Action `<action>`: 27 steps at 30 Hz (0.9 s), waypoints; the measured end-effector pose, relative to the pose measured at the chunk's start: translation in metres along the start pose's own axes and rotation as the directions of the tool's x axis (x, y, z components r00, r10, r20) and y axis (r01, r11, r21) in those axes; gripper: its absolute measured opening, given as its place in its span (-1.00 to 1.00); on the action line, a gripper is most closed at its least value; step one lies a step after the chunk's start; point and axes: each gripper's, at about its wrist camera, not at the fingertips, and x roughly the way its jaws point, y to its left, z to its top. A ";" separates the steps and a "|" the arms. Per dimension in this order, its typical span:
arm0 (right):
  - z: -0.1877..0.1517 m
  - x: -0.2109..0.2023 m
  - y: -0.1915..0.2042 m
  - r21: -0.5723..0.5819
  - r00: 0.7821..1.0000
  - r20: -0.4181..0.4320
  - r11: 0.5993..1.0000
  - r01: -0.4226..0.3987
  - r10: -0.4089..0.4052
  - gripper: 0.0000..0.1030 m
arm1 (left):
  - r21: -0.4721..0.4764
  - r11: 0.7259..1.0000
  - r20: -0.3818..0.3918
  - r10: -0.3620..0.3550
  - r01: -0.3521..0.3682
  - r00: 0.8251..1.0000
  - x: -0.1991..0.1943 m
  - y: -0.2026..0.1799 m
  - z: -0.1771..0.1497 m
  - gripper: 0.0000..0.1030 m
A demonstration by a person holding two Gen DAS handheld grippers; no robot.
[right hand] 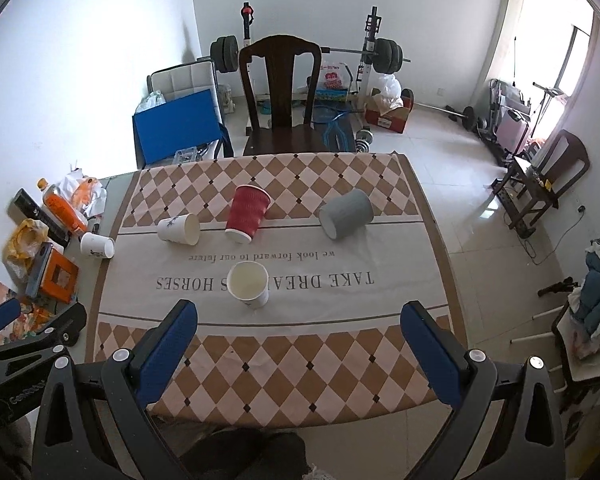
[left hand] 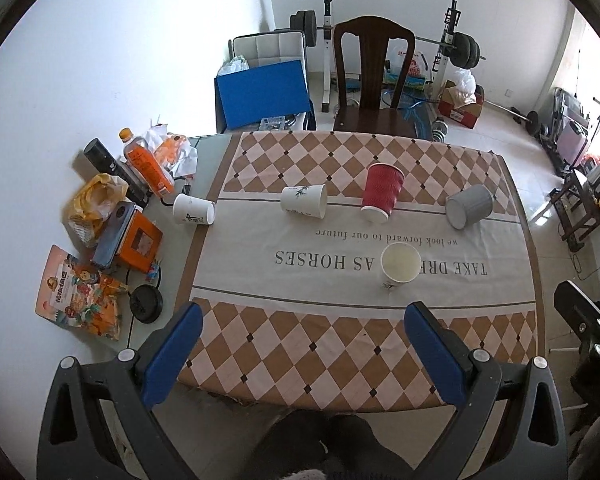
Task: Flip cup upright
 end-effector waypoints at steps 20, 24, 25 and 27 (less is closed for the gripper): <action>-0.003 -0.014 0.005 -0.010 1.000 -0.007 1.000 -0.005 0.005 1.00 | 0.017 1.000 0.031 0.006 -0.007 0.999 -0.017 0.007 0.002 1.00; -0.005 -0.013 0.006 -0.010 1.000 -0.015 1.000 -0.010 0.009 1.00 | 0.018 1.000 0.031 0.005 -0.006 0.999 -0.017 0.008 0.004 1.00; -0.006 -0.013 0.006 -0.010 1.000 -0.017 1.000 -0.010 0.010 1.00 | 0.020 1.000 0.033 0.004 -0.005 0.999 -0.017 0.008 0.005 1.00; -0.007 -0.012 0.006 -0.011 1.000 -0.018 1.000 -0.007 0.007 1.00 | 0.022 1.000 0.033 0.003 -0.004 0.999 -0.017 0.008 0.006 1.00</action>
